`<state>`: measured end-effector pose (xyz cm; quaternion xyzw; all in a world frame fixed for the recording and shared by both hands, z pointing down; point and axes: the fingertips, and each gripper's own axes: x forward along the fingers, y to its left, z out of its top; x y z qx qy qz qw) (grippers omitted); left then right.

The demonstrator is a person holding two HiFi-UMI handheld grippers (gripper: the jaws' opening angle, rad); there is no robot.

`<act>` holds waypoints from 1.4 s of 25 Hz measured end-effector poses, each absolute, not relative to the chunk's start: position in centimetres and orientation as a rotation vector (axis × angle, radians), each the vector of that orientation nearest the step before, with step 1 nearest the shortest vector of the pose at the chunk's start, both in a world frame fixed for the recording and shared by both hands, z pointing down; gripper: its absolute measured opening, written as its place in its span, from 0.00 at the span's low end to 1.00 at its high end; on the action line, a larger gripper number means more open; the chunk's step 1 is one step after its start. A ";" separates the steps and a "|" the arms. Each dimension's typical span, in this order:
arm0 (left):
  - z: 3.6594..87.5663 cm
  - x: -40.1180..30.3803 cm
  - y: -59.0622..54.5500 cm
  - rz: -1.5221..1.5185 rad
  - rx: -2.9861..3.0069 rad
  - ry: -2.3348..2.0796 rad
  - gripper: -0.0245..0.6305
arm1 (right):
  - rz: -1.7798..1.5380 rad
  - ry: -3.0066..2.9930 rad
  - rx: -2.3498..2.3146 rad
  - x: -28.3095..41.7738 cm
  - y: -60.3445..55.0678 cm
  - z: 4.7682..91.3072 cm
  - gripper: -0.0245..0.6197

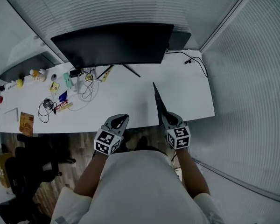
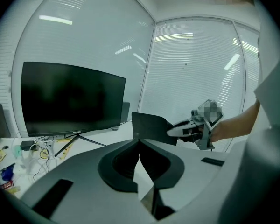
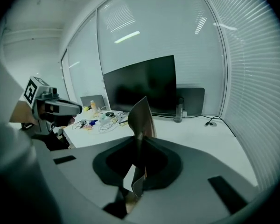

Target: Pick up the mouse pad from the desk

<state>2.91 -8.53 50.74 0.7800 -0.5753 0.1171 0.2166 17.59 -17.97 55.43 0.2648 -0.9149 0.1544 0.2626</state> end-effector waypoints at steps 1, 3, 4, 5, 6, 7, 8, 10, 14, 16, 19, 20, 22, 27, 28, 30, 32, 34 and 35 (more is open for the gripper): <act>50.4 2.9 -8.2 0.304 2.145 -1.618 0.07 | 0.426 -2.487 0.704 17.7 -17.8 55.2 0.11; 49.8 3.1 -7.5 0.264 2.117 -1.656 0.07 | 0.438 -2.507 0.679 17.7 -17.5 54.9 0.11; 49.6 3.3 -7.2 0.248 2.107 -1.669 0.07 | 0.437 -2.514 0.671 17.8 -17.5 54.7 0.11; 49.4 3.5 -6.9 0.237 2.101 -1.678 0.07 | 0.434 -2.518 0.667 17.9 -17.6 54.6 0.11; 49.3 3.7 -6.7 0.230 2.096 -1.683 0.07 | 0.432 -2.521 0.665 18.0 -17.6 54.4 0.11; 49.3 3.9 -6.4 0.227 2.093 -1.686 0.07 | 0.431 -2.525 0.663 18.1 -17.4 54.2 0.11; 49.2 3.9 -6.1 0.227 2.092 -1.689 0.07 | 0.429 -2.530 0.661 18.1 -17.2 54.0 0.11; 49.0 3.4 -5.6 0.230 2.093 -1.696 0.07 | 0.410 -2.542 0.655 17.8 -16.8 53.3 0.11; 48.1 1.6 -5.0 0.217 2.097 -1.722 0.07 | 0.357 -2.559 0.663 17.2 -16.3 51.8 0.12; 47.6 0.7 -4.9 0.207 2.100 -1.736 0.07 | 0.352 -2.569 0.676 16.7 -16.3 51.2 0.12; 47.0 -0.4 -4.7 0.210 2.115 -1.741 0.07 | 0.352 -2.587 0.692 15.9 -16.1 50.3 0.11; 46.9 -0.8 -4.7 0.212 2.122 -1.741 0.07 | 0.346 -2.595 0.693 15.5 -16.0 49.9 0.12; 46.5 -1.4 -4.7 0.210 2.132 -1.741 0.07 | 0.331 -2.612 0.698 14.9 -15.9 49.0 0.12; 46.3 -2.7 -4.3 0.211 2.155 -1.743 0.07 | 0.316 -2.645 0.724 13.5 -15.4 47.8 0.12; 46.3 -2.9 -4.3 0.213 2.158 -1.742 0.07 | 0.313 -2.647 0.726 13.4 -15.3 47.7 0.12; 46.1 -3.3 -4.3 0.209 2.167 -1.745 0.07 | 0.302 -2.653 0.727 13.0 -15.1 47.4 0.12; 45.7 -3.7 -4.3 0.199 2.176 -1.751 0.07 | 0.291 -2.660 0.732 12.6 -14.9 47.0 0.12; 45.5 -4.1 -4.3 0.189 2.182 -1.754 0.07 | 0.290 -2.666 0.738 12.3 -14.8 46.8 0.11; 45.4 -4.3 -4.4 0.188 2.183 -1.755 0.07 | 0.291 -2.667 0.739 12.2 -14.8 46.8 0.11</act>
